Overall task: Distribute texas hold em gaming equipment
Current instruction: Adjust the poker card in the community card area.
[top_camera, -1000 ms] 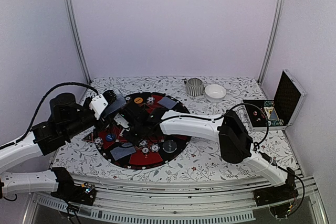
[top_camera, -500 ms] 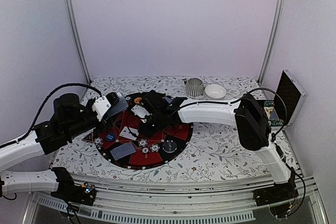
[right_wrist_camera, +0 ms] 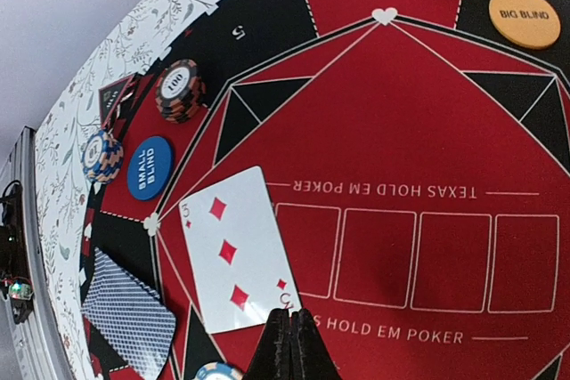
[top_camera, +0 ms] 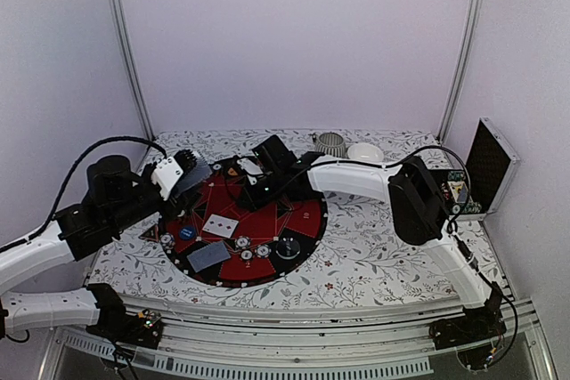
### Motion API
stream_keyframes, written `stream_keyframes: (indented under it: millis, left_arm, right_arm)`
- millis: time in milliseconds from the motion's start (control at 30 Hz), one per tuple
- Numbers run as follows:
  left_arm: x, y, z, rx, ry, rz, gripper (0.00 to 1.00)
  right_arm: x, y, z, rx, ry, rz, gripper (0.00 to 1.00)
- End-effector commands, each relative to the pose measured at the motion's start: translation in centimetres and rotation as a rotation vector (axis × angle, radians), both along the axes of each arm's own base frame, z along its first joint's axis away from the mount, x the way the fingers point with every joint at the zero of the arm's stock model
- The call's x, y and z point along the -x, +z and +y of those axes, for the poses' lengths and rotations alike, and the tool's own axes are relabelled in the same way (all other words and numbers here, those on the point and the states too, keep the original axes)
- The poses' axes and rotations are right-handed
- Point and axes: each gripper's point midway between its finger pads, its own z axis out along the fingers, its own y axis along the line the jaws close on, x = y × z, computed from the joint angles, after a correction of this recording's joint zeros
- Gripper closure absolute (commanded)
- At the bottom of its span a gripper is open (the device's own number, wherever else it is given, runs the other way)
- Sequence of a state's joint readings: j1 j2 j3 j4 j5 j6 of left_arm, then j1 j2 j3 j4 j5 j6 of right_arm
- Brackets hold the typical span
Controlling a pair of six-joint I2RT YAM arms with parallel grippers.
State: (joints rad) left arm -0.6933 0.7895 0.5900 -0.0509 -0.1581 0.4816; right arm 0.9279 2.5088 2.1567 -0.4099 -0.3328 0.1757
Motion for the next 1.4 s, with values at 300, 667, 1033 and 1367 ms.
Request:
stream_keyframes:
  millis: [300,667,1033,1367]
  left_arm:
    - [0.1,3.4,1.0,0.083,0.013,-0.067,0.46]
    - [0.4,3.7,1.1,0.094,0.004,-0.076,0.45]
    - [0.5,3.7,0.9,0.097,-0.003,-0.073,0.45]
    - [0.4,3.0,0.6,0.084,-0.017,-0.056,0.45]
  right_arm:
    - [-2.1,-6.8,1.7,0.011,-0.093,0.077,0.99]
    - [3.2,-6.9,1.6,0.083,-0.039,0.119,0.99]
    - [4.0,-5.0,1.8,0.062,-0.043,0.131,0.99]
    - [1.0,2.3,1.0,0.014,-0.107,-0.055,0.79]
